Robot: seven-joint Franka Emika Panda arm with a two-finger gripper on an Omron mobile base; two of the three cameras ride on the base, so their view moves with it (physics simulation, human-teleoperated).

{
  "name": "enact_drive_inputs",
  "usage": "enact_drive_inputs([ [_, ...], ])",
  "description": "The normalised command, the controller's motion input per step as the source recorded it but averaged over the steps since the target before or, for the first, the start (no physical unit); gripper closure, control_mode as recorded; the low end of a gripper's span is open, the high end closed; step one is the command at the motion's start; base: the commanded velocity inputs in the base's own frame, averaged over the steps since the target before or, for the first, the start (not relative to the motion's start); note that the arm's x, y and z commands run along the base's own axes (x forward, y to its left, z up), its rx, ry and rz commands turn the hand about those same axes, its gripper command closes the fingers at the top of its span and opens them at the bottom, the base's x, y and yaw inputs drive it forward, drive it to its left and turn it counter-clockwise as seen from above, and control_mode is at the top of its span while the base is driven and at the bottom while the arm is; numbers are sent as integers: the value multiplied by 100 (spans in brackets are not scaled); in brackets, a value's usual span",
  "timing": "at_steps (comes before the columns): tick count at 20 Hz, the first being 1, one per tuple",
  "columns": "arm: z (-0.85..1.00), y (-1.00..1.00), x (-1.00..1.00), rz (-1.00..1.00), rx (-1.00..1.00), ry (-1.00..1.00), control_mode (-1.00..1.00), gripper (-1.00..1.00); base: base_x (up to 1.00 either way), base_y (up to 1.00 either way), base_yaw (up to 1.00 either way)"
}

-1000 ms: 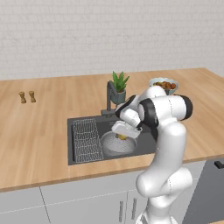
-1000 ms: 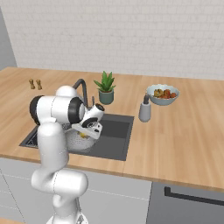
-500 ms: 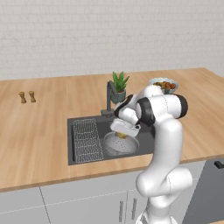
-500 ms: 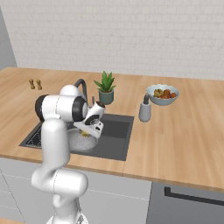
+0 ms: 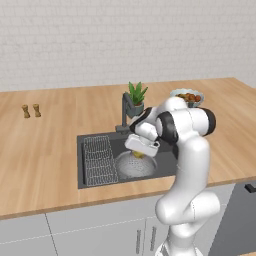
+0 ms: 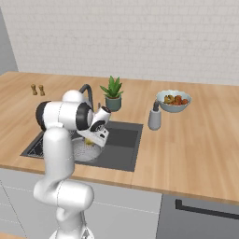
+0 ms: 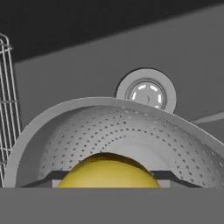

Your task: Put the colander in the sink, put the kiwi in the colander, and turn on the sink faucet and pour water over the colander.

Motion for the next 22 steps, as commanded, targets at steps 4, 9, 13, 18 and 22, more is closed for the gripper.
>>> enact_drive_inputs([
  [4,-1,1,-50,0,0,0,-100,-100,0,0,0],
  [9,0,0,-41,-1,0,0,-100,-100,0,0,0],
  [13,30,-3,-14,-1,0,0,-100,-100,0,0,0],
  [18,66,-23,-13,0,0,0,-100,-100,0,0,0],
  [22,63,-28,-17,11,0,-6,-100,-100,0,0,0],
])
